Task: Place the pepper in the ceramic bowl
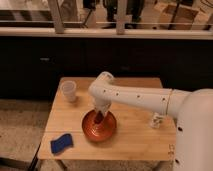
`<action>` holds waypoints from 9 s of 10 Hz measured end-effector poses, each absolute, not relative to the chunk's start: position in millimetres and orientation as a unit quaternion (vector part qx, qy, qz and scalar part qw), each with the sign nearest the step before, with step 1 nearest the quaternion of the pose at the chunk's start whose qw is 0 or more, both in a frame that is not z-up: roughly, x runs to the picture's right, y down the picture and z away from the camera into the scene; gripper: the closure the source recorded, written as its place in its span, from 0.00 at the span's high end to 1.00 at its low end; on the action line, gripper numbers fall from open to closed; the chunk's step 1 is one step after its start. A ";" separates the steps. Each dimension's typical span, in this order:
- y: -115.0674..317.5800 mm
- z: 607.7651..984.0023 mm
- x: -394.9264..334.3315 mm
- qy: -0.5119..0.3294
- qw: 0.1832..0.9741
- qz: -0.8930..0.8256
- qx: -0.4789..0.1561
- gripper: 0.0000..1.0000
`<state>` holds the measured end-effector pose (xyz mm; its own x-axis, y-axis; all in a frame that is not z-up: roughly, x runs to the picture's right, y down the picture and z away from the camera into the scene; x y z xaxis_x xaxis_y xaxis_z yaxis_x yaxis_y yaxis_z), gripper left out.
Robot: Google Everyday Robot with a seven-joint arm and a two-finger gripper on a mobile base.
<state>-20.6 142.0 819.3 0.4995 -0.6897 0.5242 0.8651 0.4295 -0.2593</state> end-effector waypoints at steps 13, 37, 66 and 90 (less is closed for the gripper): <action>142.3 815.9 -20.8 -0.175 0.827 -0.469 -0.256 0.11; 144.8 812.9 -22.1 -0.180 0.825 -0.470 -0.257 0.14; 147.0 808.9 -19.1 -0.186 0.823 -0.472 -0.257 0.36; 148.9 806.5 -17.8 -0.190 0.822 -0.472 -0.258 0.37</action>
<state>-17.8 148.9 806.5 0.4834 -0.6772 0.5547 0.8727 0.4226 -0.2447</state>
